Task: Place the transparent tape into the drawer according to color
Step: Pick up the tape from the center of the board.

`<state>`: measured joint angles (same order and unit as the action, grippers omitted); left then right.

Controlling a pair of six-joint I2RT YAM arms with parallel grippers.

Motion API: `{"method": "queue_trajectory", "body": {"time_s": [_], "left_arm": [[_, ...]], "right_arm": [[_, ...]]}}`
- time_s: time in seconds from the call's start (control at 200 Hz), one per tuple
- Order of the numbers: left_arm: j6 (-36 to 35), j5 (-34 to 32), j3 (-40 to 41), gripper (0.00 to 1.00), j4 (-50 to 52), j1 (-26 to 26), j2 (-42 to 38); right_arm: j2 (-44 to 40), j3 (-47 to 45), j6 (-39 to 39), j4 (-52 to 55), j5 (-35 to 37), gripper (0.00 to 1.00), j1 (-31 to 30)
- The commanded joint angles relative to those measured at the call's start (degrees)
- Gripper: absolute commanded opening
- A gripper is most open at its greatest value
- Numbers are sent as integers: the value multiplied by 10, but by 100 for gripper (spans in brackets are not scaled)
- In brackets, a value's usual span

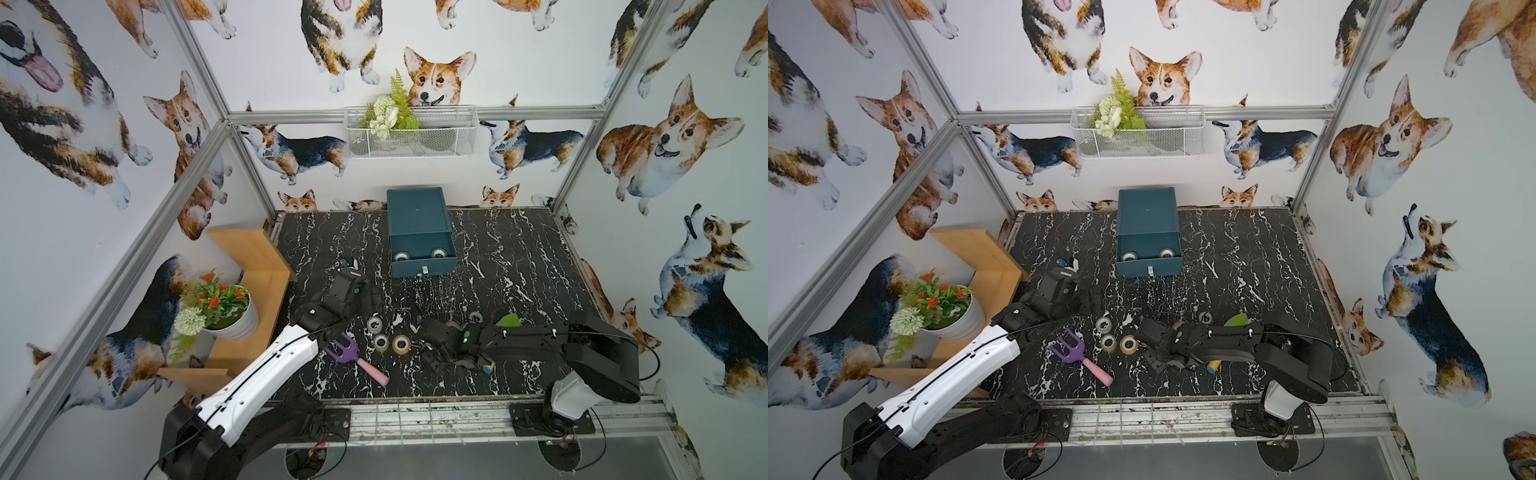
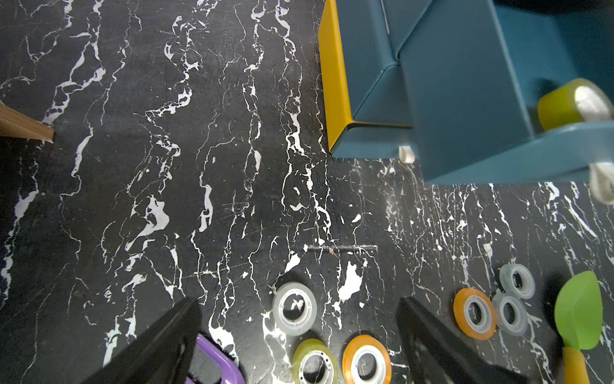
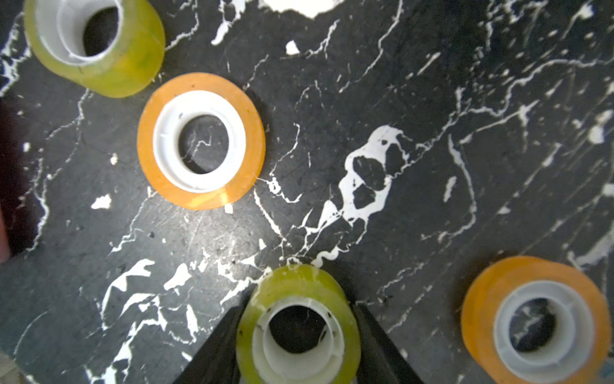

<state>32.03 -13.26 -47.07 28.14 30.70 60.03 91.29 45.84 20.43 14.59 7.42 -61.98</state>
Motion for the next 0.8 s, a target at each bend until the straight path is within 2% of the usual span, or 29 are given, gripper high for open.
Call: {"method": "queue_trajectory", "body": {"time_s": [0.0,0.24,0.505,0.796], "left_arm": [[-3,-1,0,98,-6,-1,-2],[-3,2,1,98,-6,-2,-3],[-3,6,2,98,-9,-2,-3],[-3,8,0,98,-7,-2,-4]], "right_arm": [[-18,5,-2,8,-8,53,-1],[-90,33,-6,30,-26,50,12],[-175,122,-33,69,-40,50,83],[-157,283,-69,84,-34,49,186]]}}
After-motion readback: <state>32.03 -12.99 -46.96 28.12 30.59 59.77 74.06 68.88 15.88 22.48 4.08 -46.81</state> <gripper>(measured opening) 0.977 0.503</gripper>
